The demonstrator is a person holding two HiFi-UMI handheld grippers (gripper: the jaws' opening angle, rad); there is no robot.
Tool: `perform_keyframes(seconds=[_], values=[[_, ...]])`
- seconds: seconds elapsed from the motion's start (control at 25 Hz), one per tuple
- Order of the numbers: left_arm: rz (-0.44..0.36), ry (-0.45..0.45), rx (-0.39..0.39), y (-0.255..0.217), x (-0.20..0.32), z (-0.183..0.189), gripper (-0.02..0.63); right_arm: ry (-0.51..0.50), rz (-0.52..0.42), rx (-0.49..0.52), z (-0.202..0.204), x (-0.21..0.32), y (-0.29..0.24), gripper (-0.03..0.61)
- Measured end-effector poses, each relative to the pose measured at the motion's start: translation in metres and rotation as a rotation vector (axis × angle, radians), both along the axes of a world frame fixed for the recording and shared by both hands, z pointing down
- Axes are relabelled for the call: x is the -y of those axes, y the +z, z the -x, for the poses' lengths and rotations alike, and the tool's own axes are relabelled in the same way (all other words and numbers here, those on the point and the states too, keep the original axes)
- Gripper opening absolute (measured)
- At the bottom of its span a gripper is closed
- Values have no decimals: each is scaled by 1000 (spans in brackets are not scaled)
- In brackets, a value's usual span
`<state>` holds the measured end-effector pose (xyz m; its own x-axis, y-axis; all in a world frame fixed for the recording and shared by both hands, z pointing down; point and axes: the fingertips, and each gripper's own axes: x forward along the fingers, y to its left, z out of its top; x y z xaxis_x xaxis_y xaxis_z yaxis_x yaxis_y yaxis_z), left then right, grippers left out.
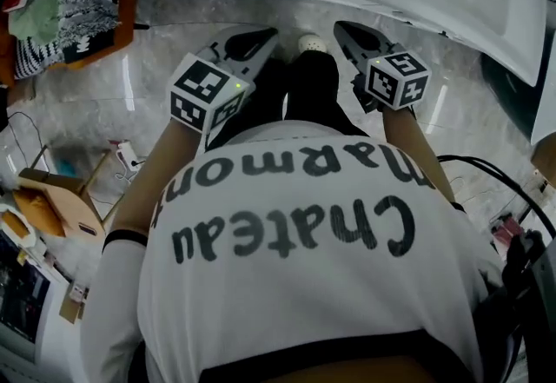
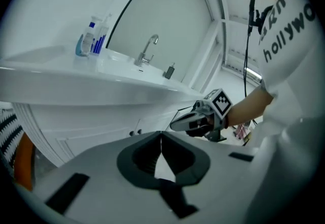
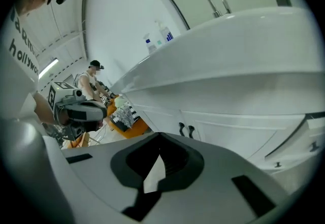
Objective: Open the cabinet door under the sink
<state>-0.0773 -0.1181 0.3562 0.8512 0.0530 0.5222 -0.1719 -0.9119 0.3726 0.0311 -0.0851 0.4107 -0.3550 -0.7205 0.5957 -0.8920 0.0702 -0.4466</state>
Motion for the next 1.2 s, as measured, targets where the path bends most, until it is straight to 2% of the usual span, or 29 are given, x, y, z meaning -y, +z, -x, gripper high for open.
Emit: perform_keyframes(seconds=[0.12, 0.24, 0.48, 0.52, 0.6, 0.64, 0.68, 0.72, 0.8, 0.88, 1.08, 1.2], values=[[-20, 29, 17, 14, 5, 9, 8, 87, -10, -6, -7, 4, 4, 5], [-17, 14, 49, 32, 12, 11, 8, 142, -13, 19, -11, 10, 11, 5], [108, 2, 99, 73, 3, -10, 8, 99, 30, 33, -13, -2, 40, 5], [105, 6, 110, 82, 3, -14, 8, 100, 33, 49, -14, -3, 46, 14], [79, 21, 141, 102, 1, -22, 8, 94, 41, 84, -16, -5, 58, 114], [74, 27, 157, 111, -3, -26, 9, 82, 46, 93, -17, -7, 65, 118], [83, 34, 170, 120, -8, -30, 29, 69, 50, 97, -18, -9, 72, 118], [103, 47, 180, 128, -16, -34, 95, 63, 51, 98, -19, -11, 78, 118], [131, 85, 196, 144, -30, -38, 166, 80, 36, 104, -24, -11, 91, 118], [111, 98, 199, 159, -30, -40, 182, 113, 14, 119, -26, -3, 101, 118], [-19, -5, 136, 175, 4, -57, 181, 123, -7, 102, -23, 15, 120, 118], [-75, -17, 111, 186, 16, -71, 181, 108, -35, 87, -23, 28, 130, 118]])
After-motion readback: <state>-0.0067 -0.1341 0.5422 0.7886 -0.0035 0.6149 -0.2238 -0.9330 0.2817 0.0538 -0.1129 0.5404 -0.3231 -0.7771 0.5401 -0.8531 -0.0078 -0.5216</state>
